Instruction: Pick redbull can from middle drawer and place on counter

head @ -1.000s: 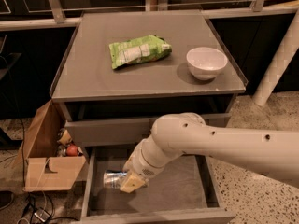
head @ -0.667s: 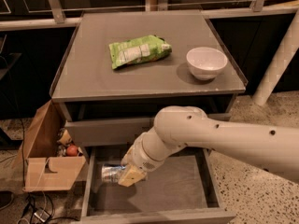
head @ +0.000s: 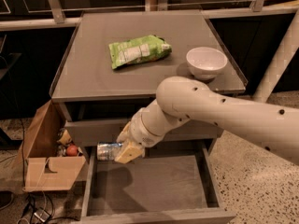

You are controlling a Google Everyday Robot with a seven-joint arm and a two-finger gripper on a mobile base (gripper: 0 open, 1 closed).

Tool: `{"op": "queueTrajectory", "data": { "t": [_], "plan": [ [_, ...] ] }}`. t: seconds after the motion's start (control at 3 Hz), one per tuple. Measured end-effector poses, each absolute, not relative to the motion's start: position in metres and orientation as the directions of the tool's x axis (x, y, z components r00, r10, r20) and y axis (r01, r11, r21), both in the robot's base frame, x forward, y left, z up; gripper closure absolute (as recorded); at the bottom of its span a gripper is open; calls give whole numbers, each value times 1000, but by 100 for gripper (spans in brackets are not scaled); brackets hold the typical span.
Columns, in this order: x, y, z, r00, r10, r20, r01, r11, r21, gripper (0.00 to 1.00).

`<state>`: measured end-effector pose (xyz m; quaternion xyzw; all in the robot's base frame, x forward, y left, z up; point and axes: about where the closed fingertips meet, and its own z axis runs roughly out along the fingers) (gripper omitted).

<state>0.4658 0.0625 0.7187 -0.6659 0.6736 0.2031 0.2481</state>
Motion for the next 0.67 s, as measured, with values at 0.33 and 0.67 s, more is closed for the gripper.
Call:
{"op": "queueTrajectory", "data": {
  "t": [0.33, 0.67],
  "plan": [
    [468, 63, 722, 12, -795, -607, -998, 31, -61, 100],
    [479, 58, 730, -47, -818, -573, -990, 116, -85, 100]
  ]
}}
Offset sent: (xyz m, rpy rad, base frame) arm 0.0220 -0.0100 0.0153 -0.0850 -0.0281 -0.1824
